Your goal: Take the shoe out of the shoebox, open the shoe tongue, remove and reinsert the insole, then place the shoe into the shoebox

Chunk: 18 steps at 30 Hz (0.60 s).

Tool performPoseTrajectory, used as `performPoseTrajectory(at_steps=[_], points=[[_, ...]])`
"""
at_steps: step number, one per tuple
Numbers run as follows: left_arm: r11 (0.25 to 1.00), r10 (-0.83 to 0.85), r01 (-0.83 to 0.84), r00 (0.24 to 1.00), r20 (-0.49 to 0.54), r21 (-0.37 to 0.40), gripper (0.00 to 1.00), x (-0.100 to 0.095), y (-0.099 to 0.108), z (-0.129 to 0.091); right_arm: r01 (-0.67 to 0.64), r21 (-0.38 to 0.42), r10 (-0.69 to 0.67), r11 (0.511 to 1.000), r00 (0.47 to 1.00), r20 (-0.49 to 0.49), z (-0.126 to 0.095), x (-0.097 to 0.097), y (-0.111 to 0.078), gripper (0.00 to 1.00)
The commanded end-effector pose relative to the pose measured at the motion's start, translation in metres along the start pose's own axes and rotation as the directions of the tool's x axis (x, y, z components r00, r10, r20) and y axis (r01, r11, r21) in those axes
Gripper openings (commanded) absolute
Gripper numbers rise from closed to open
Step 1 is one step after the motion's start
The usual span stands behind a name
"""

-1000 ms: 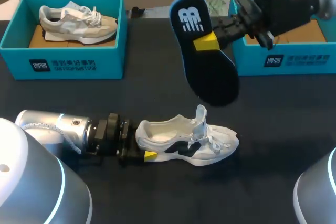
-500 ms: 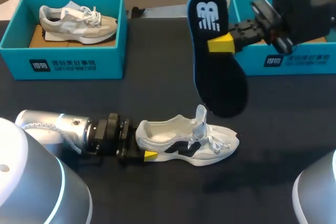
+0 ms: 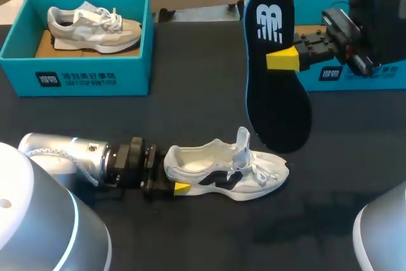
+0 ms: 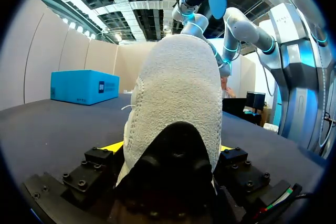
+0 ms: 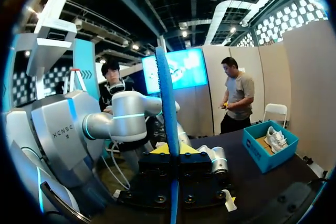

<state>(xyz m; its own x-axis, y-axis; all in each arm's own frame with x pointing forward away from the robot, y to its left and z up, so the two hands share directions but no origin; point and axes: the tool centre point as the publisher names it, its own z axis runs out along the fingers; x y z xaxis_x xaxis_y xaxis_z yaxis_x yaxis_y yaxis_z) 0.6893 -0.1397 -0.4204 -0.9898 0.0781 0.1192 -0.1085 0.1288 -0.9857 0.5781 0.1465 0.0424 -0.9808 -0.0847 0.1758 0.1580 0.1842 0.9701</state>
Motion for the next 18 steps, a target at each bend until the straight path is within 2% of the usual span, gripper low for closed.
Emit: performPoseTrajectory(at_steps=[1,4,5,6,7,18], points=[[1.0,0.0,0.0,1.0,0.001,0.0,0.0,0.0,0.0,0.001,-0.001,0.001,0.001,1.0,1.0,0.0,0.001,-0.001,0.0,0.0],[1.0,0.003,-0.003,1.0,-0.002,-0.007,0.0,-0.001,0.0,0.0,-0.001,0.001,0.001,1.0,1.0,0.0,0.001,-0.001,0.0,0.0],[1.0,-0.001,0.001,1.0,-0.002,-0.012,0.16,-0.001,0.0,0.0,-0.001,0.001,0.001,1.0,1.0,0.0,0.001,-0.001,0.0,0.0],[1.0,-0.001,0.001,1.0,-0.004,-0.015,0.4,-0.001,0.0,-0.001,-0.001,0.001,0.001,1.0,1.0,0.0,0.001,-0.001,0.0,0.0],[1.0,-0.004,0.003,1.0,-0.008,-0.014,1.0,0.0,-0.001,-0.002,-0.001,0.001,0.001,1.0,1.0,0.0,0.001,-0.001,0.0,0.0],[0.998,-0.002,0.001,1.0,-0.019,-0.061,1.0,0.003,0.001,-0.018,-0.001,0.001,0.001,1.0,1.0,0.0,0.001,-0.001,0.0,0.0]])
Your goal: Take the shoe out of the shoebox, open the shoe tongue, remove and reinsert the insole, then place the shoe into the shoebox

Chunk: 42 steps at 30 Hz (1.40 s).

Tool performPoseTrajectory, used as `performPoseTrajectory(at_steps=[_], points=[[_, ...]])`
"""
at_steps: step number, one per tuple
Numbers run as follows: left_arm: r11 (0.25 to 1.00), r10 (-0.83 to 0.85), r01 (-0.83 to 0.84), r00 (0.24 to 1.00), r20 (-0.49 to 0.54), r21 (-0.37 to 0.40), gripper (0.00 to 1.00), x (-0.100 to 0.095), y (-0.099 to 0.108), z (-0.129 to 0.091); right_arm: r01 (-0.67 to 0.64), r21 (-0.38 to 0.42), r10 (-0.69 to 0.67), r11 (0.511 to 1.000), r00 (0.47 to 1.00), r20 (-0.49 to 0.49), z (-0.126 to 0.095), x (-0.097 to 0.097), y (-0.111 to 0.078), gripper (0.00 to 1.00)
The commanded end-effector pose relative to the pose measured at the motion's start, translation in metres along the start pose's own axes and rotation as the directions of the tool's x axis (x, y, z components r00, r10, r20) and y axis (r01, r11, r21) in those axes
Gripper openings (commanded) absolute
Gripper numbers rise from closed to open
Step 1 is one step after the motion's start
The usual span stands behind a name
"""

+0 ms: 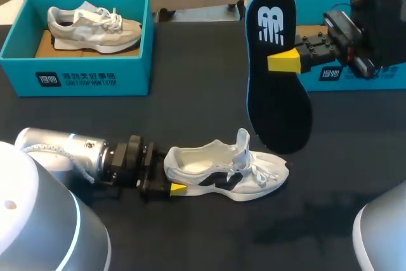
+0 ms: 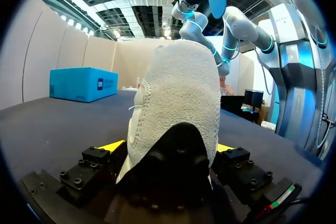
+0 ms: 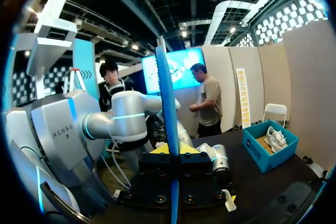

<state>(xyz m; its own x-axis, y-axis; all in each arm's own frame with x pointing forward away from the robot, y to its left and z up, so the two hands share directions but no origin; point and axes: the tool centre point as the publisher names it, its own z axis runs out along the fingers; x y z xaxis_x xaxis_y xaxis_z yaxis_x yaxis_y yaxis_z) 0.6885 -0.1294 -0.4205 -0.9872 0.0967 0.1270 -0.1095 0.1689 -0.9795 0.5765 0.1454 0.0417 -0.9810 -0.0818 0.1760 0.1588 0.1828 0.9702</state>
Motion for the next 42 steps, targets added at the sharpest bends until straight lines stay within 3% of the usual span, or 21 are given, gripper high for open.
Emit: performPoseTrajectory(at_steps=[1,9,22,28,33,36,42], points=[[1.0,0.004,-0.004,1.0,0.001,-0.027,1.0,0.001,0.0,-0.009,-0.001,0.002,0.001,1.0,1.0,-0.003,0.002,-0.002,0.001,0.0],[0.99,0.052,-0.049,0.998,0.021,-0.132,1.0,0.001,0.003,-0.022,-0.001,0.002,0.001,1.0,1.0,-0.003,0.002,-0.002,0.001,0.0],[0.99,0.056,-0.053,0.998,0.023,-0.131,1.0,-0.001,0.004,-0.024,-0.001,0.002,0.001,1.0,1.0,-0.003,0.002,-0.002,0.001,0.0],[0.976,0.095,-0.09,0.995,0.015,-0.198,1.0,-0.002,0.001,-0.035,-0.001,0.002,0.001,1.0,1.0,-0.003,0.002,-0.002,0.001,0.0],[0.946,0.133,-0.133,0.991,-0.021,-0.296,1.0,0.001,-0.002,-0.04,-0.001,0.002,0.001,1.0,1.0,-0.003,0.002,-0.002,0.001,0.0],[0.909,0.11,-0.119,0.993,-0.044,-0.4,1.0,0.005,-0.002,-0.043,-0.001,0.002,0.001,1.0,1.0,-0.003,0.002,-0.002,0.001,0.0],[0.909,0.11,-0.119,0.993,-0.044,-0.4,1.0,0.005,-0.002,-0.043,-0.001,0.002,0.001,1.0,1.0,-0.003,0.002,-0.002,0.001,0.0]])
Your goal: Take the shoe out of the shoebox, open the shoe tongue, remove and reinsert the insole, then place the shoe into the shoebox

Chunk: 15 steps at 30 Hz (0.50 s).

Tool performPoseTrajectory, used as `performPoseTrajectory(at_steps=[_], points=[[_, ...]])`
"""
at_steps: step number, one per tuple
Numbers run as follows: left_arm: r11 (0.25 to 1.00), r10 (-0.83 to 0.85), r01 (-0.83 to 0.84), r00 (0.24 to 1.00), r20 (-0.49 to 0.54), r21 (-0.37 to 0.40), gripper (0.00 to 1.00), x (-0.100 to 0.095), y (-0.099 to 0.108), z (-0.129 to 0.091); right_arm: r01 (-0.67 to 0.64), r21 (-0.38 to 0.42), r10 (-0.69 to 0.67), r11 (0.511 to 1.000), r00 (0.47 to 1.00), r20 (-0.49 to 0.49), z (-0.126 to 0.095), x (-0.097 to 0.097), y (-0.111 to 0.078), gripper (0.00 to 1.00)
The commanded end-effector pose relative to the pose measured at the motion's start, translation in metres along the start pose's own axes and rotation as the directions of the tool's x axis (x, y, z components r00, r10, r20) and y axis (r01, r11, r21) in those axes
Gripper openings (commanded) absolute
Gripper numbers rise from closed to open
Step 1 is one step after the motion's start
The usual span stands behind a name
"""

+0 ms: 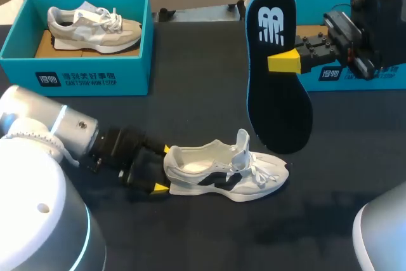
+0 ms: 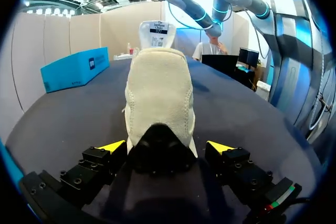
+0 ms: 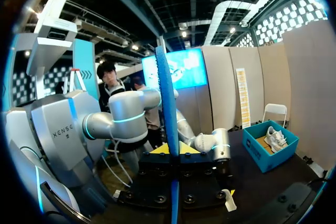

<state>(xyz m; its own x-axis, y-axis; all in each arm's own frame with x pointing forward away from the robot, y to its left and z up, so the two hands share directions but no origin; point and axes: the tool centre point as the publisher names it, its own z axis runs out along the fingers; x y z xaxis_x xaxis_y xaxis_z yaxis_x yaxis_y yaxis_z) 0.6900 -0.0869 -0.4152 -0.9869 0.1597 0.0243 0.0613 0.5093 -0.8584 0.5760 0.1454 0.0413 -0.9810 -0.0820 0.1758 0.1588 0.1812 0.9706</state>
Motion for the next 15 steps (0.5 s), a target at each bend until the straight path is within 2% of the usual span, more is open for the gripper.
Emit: performPoseTrajectory(at_steps=[1,8,13,14,15], points=[[1.0,-0.002,0.002,1.0,0.001,-0.029,1.0,0.0009,-0.0036,-0.0015,-0.001,0.004,0.001,1.0,1.0,-0.003,0.0021,-0.0026,0.0015,0.0],[1.0,-0.002,0.002,1.0,0.001,-0.029,1.0,0.0009,-0.0036,-0.0015,-0.001,0.004,0.001,1.0,1.0,-0.003,0.0021,-0.0026,0.0015,0.0],[0.997,-0.025,0.023,0.999,-0.022,-0.067,1.0,-0.0022,-0.0041,-0.0091,-0.001,0.004,0.001,1.0,1.0,-0.003,0.0021,-0.0026,0.0015,0.0],[0.994,-0.032,0.029,0.999,-0.025,-0.109,1.0,-0.0029,-0.0049,-0.0101,-0.001,0.004,0.001,1.0,1.0,-0.003,0.0021,-0.0026,0.0015,0.0],[0.993,-0.021,0.019,1.0,-0.02,-0.12,1.0,-0.003,-0.006,-0.0101,-0.001,0.004,0.001,1.0,1.0,-0.003,0.0021,-0.0026,0.0015,0.0]])
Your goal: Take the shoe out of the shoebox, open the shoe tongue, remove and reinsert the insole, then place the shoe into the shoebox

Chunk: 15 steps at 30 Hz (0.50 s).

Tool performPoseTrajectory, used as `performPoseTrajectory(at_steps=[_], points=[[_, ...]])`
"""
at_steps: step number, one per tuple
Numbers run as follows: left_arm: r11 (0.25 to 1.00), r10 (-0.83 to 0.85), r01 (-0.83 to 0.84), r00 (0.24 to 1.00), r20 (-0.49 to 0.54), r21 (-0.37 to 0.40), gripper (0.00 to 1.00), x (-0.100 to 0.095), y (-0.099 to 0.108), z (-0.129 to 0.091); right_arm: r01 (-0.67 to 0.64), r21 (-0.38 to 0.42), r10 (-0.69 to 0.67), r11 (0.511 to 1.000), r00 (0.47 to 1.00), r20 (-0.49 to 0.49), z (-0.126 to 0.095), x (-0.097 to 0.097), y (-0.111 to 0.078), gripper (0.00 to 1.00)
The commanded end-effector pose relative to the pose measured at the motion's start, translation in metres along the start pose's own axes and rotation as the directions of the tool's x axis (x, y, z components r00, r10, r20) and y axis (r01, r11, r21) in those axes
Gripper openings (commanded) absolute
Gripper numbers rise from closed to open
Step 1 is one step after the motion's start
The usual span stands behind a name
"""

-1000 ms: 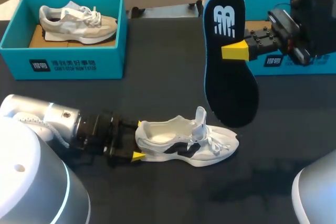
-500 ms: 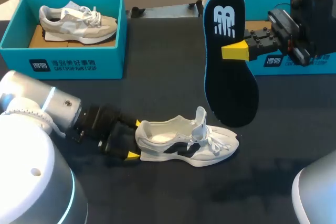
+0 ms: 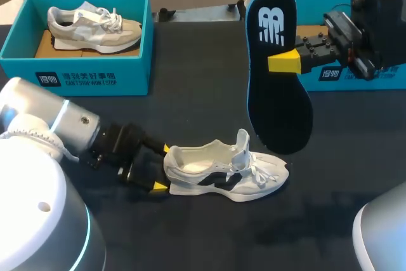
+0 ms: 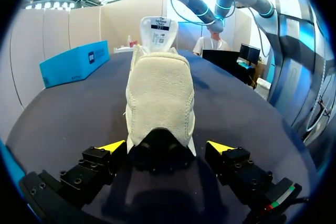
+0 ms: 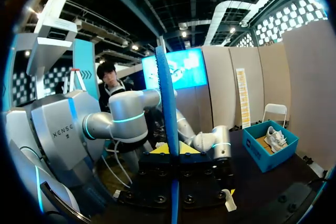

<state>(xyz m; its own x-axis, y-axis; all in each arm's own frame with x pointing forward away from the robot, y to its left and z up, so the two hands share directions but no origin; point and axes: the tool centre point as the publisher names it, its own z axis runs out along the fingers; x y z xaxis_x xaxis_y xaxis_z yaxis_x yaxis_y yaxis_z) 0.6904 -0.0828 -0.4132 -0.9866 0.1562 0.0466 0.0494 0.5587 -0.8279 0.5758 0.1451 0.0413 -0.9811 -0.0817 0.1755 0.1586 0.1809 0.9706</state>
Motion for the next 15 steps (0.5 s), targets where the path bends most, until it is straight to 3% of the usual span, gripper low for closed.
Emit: performPoseTrajectory(at_steps=[1,9,15], points=[[0.998,-0.007,0.005,1.0,-0.023,-0.068,1.0,-0.003,-0.008,-0.008,-0.001,0.004,0.001,1.0,1.0,-0.003,0.002,-0.003,0.002,0.0],[0.973,-0.029,0.03,1.0,0.006,-0.231,1.0,-0.002,-0.019,-0.021,-0.001,0.004,0.001,1.0,1.0,-0.003,0.002,-0.003,0.002,0.0],[0.898,-0.07,0.077,0.997,0.033,-0.434,1.0,-0.003,-0.022,-0.025,-0.001,0.004,0.001,1.0,1.0,-0.003,0.002,-0.003,0.002,0.0]])
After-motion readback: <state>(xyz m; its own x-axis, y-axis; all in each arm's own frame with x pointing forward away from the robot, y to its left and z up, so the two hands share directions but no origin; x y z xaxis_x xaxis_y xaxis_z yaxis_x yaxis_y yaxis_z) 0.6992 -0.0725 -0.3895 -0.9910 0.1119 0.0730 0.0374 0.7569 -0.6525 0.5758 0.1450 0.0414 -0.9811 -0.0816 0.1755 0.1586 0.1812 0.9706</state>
